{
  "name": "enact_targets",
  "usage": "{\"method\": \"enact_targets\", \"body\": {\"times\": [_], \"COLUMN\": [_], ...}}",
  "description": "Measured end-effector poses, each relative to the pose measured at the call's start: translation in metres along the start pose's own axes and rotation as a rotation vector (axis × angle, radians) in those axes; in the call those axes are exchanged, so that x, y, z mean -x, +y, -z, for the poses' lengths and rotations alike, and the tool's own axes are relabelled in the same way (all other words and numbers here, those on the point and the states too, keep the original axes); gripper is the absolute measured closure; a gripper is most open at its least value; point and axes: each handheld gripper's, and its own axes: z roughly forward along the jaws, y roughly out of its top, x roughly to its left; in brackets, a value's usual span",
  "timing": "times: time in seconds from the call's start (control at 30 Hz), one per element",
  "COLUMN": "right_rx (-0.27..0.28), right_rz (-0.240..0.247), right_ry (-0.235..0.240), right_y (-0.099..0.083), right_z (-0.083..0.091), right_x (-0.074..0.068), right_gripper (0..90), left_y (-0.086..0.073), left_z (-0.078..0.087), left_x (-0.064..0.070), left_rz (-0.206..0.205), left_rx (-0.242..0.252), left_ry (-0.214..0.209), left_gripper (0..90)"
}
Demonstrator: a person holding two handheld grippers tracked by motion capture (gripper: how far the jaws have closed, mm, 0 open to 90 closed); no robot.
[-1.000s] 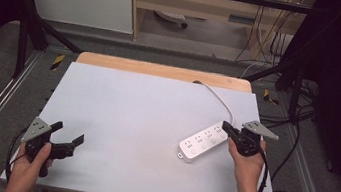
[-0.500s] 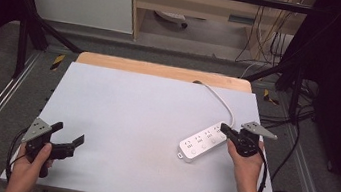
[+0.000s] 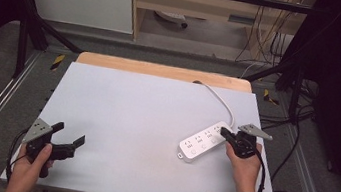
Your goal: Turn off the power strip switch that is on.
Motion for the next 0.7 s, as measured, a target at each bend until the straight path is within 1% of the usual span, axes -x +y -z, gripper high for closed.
{"method": "enact_targets", "body": {"times": [0.13,0.3,0.47,0.53,0.7], "right_rx": [-0.014,-0.026,-0.051,-0.053,-0.062], "right_rz": [0.005,0.01,0.015,0.02,0.023], "right_ry": [-0.001,0.012,0.029,0.034,0.033], "right_y": [-0.002,-0.003,-0.006,-0.007,-0.009], "right_z": [-0.001,-0.002,-0.003,-0.004,-0.004], "right_x": [-0.001,-0.003,-0.009,-0.012,-0.015], "right_gripper": [90.0,90.0,90.0,90.0,90.0], "left_y": [0.0,0.0,0.0,0.0,0.001], "left_z": [0.001,0.001,0.002,0.002,0.002], "left_x": [-0.001,-0.001,-0.001,-0.001,-0.002], "left_rz": [0.0,0.003,0.001,-0.001,-0.003], "left_rx": [0.001,0.003,0.007,0.007,0.006], "left_ry": [0.002,0.004,0.004,0.005,0.004], "left_gripper": [6.2,6.2,6.2,6.2,6.2]}}
